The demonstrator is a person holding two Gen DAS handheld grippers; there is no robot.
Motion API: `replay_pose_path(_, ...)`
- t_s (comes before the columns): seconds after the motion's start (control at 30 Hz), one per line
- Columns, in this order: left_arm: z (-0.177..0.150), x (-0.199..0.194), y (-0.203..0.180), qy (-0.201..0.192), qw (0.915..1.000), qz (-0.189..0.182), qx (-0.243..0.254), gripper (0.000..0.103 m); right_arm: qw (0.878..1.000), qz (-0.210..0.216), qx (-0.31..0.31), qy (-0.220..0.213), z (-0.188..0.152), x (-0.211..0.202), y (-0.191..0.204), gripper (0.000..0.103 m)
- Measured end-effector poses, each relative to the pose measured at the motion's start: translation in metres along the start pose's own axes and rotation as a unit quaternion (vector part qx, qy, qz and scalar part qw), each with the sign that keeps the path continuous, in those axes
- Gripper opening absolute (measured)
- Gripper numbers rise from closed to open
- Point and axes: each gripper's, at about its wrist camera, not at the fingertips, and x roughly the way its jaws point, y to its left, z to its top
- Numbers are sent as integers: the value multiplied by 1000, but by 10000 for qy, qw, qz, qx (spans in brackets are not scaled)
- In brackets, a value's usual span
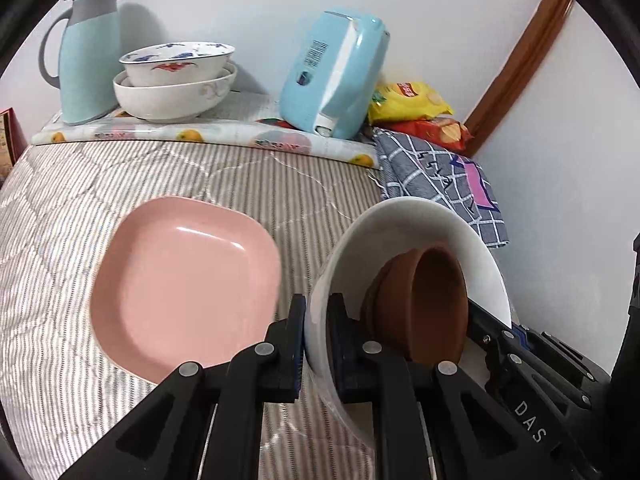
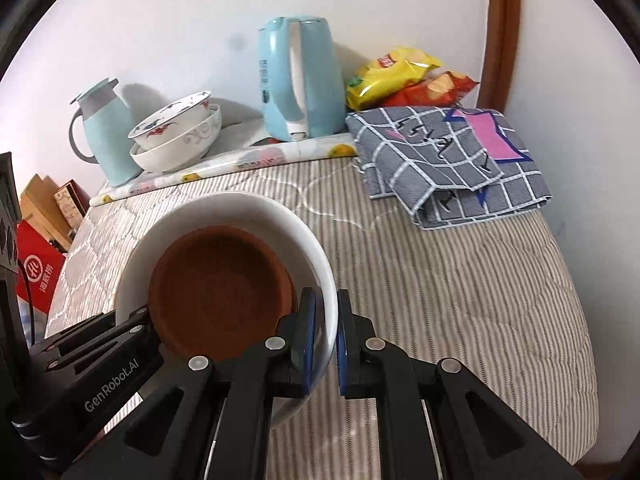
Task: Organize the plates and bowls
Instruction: 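Lift the white bowl with both grippers and carry it over the pink plate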
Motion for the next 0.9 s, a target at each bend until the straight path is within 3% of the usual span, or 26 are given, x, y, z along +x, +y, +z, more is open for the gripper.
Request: replay_pose_path(0.9, 23, -26, 68, -287, 9980, 423, -380, 12, 9979, 475, -438, -82, 25, 13, 76, 8)
